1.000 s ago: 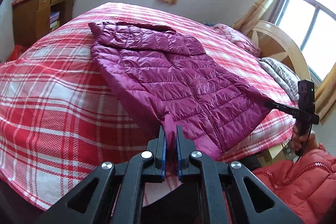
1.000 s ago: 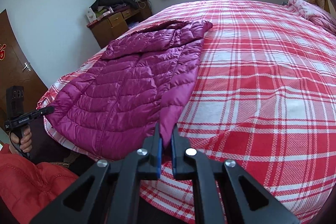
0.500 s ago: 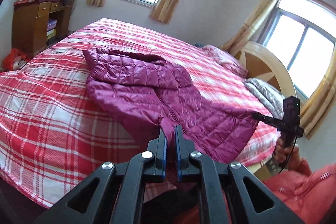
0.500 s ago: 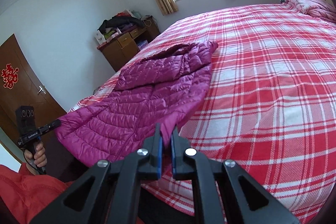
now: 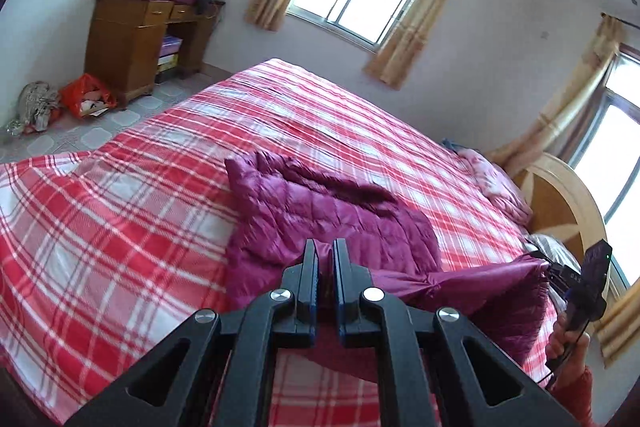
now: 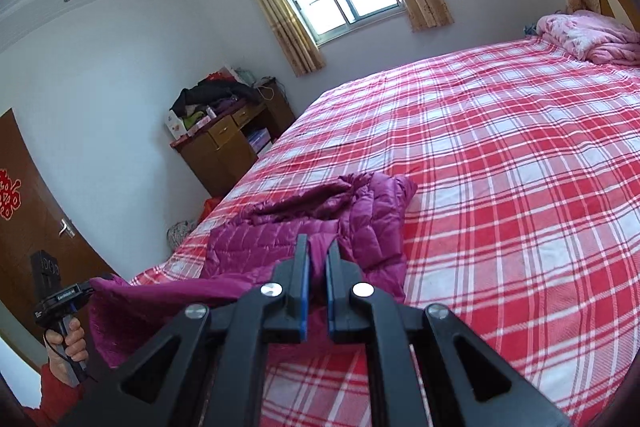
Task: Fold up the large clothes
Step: 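Grasp the hem end of the strip with both tools and lift it, then fold the held hem over toward the collar with both tools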
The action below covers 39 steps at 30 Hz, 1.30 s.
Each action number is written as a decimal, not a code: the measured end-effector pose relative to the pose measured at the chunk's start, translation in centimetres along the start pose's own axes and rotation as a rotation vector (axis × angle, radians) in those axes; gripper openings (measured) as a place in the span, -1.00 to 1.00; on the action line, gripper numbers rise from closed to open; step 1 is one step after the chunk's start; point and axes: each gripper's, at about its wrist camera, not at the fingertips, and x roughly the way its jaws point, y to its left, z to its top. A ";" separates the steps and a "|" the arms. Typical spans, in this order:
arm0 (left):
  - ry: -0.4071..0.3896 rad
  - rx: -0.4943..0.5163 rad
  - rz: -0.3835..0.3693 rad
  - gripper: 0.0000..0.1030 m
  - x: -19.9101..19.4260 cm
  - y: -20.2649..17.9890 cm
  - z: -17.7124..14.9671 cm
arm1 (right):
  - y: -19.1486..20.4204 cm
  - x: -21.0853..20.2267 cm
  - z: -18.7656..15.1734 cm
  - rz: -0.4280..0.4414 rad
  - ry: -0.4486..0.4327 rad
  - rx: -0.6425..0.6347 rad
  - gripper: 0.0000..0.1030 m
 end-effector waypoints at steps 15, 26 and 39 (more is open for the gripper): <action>-0.019 -0.117 0.224 -0.99 14.7 4.4 9.4 | -3.2 15.6 6.9 -0.116 0.036 0.086 -0.82; -0.004 -0.034 0.394 -0.99 24.3 4.7 10.6 | -7.1 27.9 8.1 -0.361 0.127 -0.029 -0.82; 0.094 0.186 0.308 -0.97 28.7 -3.9 8.4 | -7.2 31.0 7.2 -0.320 0.224 -0.074 -0.61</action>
